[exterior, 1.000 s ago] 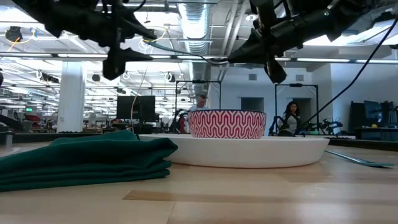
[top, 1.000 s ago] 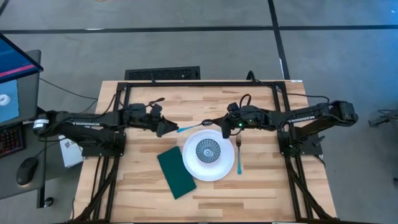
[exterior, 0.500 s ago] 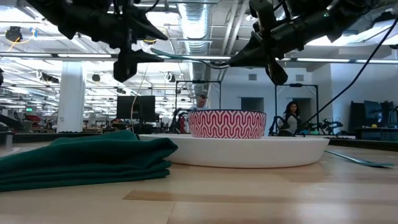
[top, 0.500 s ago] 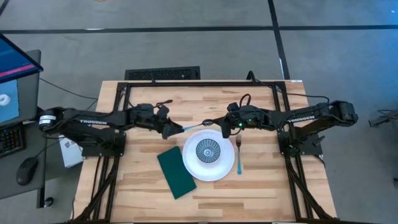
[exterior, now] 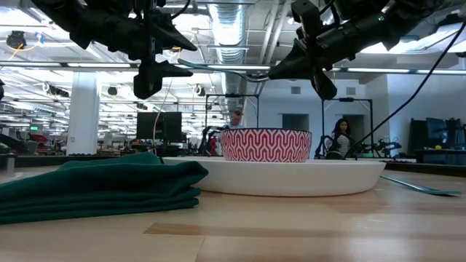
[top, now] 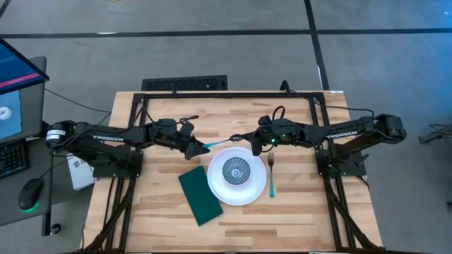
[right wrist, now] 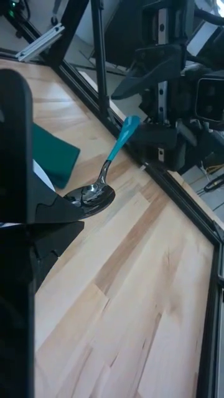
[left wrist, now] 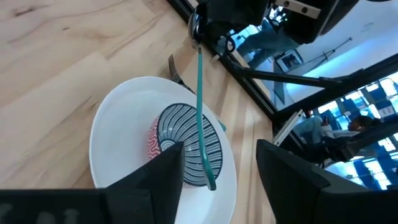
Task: Set table place
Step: Put the blue spoon into the blue patterned bowl on the white plate
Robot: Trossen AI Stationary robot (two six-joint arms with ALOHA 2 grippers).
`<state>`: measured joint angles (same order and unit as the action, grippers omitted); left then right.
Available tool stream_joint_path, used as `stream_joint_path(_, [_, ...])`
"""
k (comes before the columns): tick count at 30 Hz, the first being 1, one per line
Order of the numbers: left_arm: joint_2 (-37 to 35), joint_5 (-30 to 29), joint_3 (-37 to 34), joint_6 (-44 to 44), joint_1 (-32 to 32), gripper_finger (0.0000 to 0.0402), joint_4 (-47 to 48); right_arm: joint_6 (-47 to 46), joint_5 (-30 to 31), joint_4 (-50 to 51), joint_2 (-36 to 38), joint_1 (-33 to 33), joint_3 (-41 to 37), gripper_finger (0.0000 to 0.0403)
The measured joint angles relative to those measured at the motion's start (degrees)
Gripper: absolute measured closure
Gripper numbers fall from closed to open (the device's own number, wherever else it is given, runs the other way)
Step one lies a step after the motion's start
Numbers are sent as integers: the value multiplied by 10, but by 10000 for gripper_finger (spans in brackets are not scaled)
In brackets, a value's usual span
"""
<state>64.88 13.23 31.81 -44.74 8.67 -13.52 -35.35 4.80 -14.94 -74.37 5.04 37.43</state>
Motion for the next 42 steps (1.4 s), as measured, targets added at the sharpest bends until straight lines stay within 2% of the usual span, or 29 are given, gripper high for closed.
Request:
stream_joint_path(17, [0,1,-1,25,1,387,3,0,-3,1,0,-1,0,394])
stream_joint_path(27, [0,3,-2,49,1,398,17,0,-8,7,0,-3,0,390])
stream_joint_path(38, [0,43,-1,51,0,401,22,-22,-82,12,0,-1,0,252])
stream_joint_path(42, [0,68,-1,21,0,401,22,25,-107,14,1,5,0,200])
